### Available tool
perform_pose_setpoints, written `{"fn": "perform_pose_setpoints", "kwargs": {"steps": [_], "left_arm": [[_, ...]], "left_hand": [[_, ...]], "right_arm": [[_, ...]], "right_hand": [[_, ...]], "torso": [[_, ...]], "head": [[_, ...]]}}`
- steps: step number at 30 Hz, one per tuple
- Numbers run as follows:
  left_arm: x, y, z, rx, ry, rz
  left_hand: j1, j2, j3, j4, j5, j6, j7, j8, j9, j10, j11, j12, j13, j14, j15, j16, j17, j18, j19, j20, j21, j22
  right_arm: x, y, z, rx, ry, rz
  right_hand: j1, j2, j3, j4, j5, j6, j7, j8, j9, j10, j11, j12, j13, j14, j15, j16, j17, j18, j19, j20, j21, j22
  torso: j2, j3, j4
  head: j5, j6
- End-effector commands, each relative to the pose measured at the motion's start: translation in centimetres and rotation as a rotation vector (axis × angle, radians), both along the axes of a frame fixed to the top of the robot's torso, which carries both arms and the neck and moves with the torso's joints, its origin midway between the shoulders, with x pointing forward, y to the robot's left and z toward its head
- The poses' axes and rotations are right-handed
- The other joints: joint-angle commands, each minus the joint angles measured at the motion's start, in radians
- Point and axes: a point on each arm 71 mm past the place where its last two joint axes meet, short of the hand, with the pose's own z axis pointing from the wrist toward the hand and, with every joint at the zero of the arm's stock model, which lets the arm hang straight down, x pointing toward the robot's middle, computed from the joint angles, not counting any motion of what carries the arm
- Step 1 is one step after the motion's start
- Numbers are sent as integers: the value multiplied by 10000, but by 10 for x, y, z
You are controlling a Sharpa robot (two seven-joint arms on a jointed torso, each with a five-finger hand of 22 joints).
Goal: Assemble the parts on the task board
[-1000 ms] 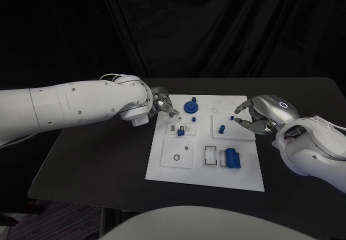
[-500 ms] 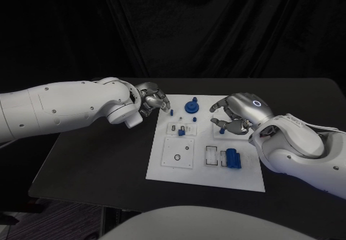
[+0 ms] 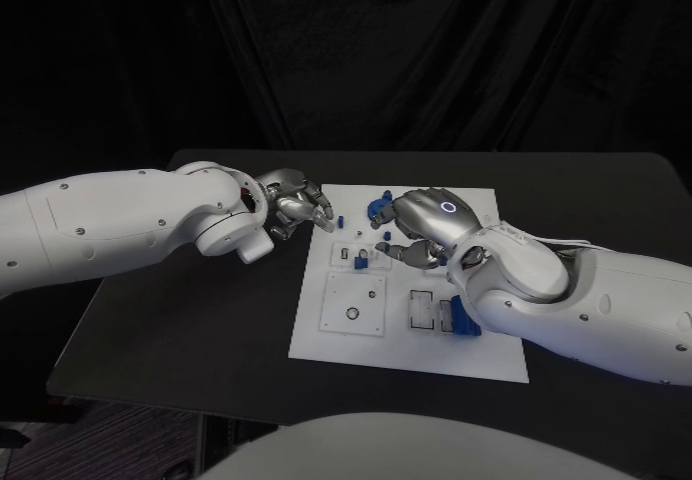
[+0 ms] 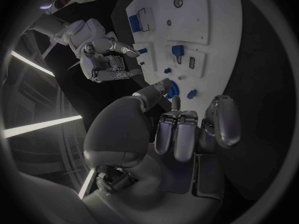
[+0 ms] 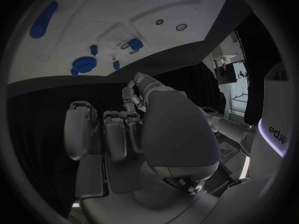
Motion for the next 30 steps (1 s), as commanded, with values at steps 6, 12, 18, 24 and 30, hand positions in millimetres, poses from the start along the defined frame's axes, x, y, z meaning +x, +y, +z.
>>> {"fn": "perform_pose_setpoints", "kwargs": {"steps": [6,12,18,24,30], "left_arm": [[-4,-3,-3,-285,165,-439],[-8,-1,-7,-218,-8,-514],[-10,-1,-10,-189,-29,-550],[-11,0,-11,-165,2,-544],[-13,-1,-13,-127,120,-610]], "left_hand": [[-795,89,-1443,917,165,367,-119,363,-760,1036,-5,27,2617,1038,1,26,2634,58,292,9,602,1846],[-959,129,-2145,1290,1019,1095,-331,500,-1750,1036,-198,27,2617,1038,-164,26,2634,-142,701,-145,1609,2124],[-857,249,-2175,1183,2354,1706,-484,611,-2651,1036,-329,27,2617,1038,-286,26,2634,-210,797,-268,2022,2212],[-700,377,-2030,1027,2692,1869,-523,686,-2917,1036,-373,27,2617,1038,-320,26,2634,-184,723,-285,1949,2174],[-690,457,-1976,977,2703,1975,-549,732,-3051,1036,-393,27,2617,1038,-336,26,2634,-143,625,-296,1805,2119]], "right_arm": [[4,13,-18,-615,282,-112],[3,23,-27,-729,487,18],[4,26,-32,-774,562,10],[6,25,-34,-801,563,-104],[7,23,-35,-846,497,-244]], "right_hand": [[-349,1,-297,220,-393,26,-19,10,-68,1060,78,28,2634,1049,56,19,2634,-108,335,57,84,2070],[-435,-20,-425,288,-561,-90,-8,-44,-140,1060,84,28,2634,1049,58,19,2634,-115,342,58,130,2080],[-477,-50,-544,326,-685,-207,9,-61,-207,1060,99,28,2634,1049,70,19,2634,-115,337,67,139,2079],[-509,-106,-747,359,-736,-472,56,-69,-311,1060,140,28,2634,1049,102,19,2634,-99,298,92,77,2055],[-543,-123,-934,401,-779,-696,99,-66,-390,1060,180,28,2634,1049,135,19,2634,-78,250,123,-7,2025]], "torso": [[226,-134,249],[300,-167,273],[344,-213,309],[334,-214,295],[313,-234,323]], "head": [[-167,2],[-208,2],[-265,2],[-242,2],[-268,2]]}}
